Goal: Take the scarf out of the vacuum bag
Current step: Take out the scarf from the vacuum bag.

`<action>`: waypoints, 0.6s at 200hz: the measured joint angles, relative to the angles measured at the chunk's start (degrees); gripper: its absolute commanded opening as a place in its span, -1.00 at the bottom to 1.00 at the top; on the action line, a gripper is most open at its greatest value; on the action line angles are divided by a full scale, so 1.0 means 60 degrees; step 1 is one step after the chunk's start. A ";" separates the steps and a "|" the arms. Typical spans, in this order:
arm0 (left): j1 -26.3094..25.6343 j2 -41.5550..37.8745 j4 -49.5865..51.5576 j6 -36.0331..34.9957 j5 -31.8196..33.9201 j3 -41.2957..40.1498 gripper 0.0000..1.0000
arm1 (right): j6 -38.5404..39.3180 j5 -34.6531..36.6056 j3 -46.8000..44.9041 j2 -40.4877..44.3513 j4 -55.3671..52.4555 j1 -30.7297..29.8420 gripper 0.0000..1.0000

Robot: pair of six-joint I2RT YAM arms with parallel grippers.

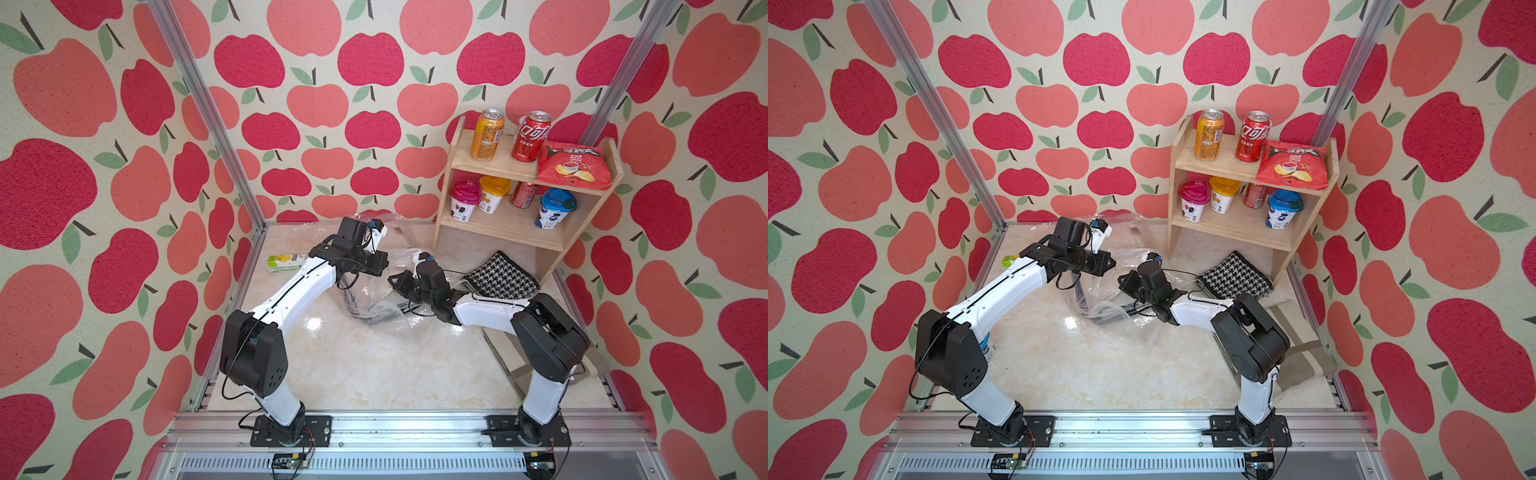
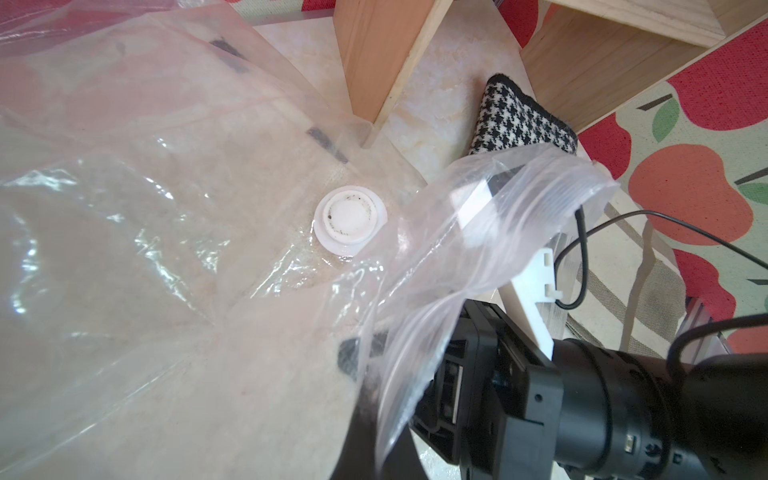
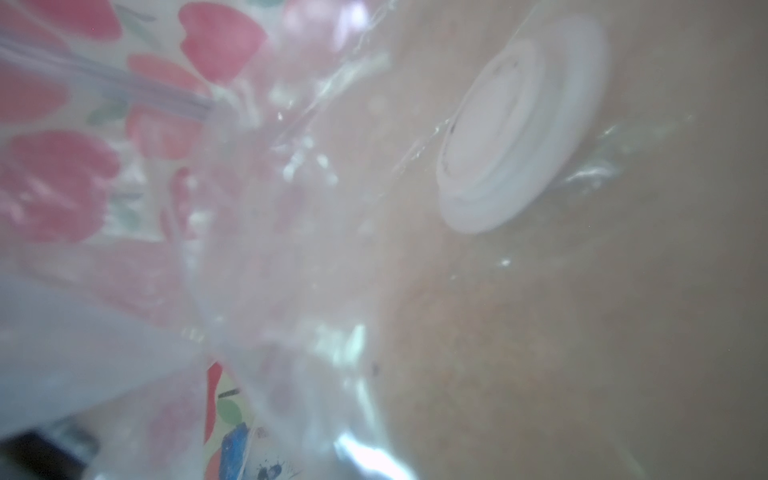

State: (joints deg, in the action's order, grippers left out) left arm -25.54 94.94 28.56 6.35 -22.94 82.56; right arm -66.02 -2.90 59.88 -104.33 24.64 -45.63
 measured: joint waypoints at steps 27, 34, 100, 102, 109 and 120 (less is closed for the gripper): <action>0.0000 -0.0004 0.0000 -0.0004 -0.0007 -0.0007 -1.00 | -0.0186 -0.0120 0.0040 0.0106 -0.0357 -0.0007 0.22; 0.0000 -0.0007 -0.0004 -0.0004 -0.0007 -0.0036 -1.00 | -0.0259 -0.0127 0.0036 0.0120 -0.0444 -0.0018 0.28; -0.0011 -0.1413 -0.1024 0.0044 -0.0229 -0.2149 -1.00 | -0.0448 -0.0142 -0.0321 0.0306 -0.0918 -0.0018 0.39; -0.0015 -0.1468 -0.1075 0.0047 -0.0237 -0.2240 -1.00 | -0.0452 -0.0142 -0.0328 0.0306 -0.0922 -0.0018 0.39; -0.0025 -0.1636 -0.1293 0.0076 -0.0262 -0.2532 -1.00 | -0.0452 -0.0142 -0.0335 0.0306 -0.0933 -0.0018 0.39; -0.0058 -0.1840 -0.1606 0.0120 -0.0262 -0.2918 -1.00 | -0.0452 -0.0146 -0.0335 0.0306 -0.0991 -0.0018 0.39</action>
State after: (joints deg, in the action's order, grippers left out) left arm -25.89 83.90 18.92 7.07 -24.51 65.06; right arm -68.73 -3.77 57.87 -102.50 18.70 -45.74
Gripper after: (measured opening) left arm 0.051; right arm 0.696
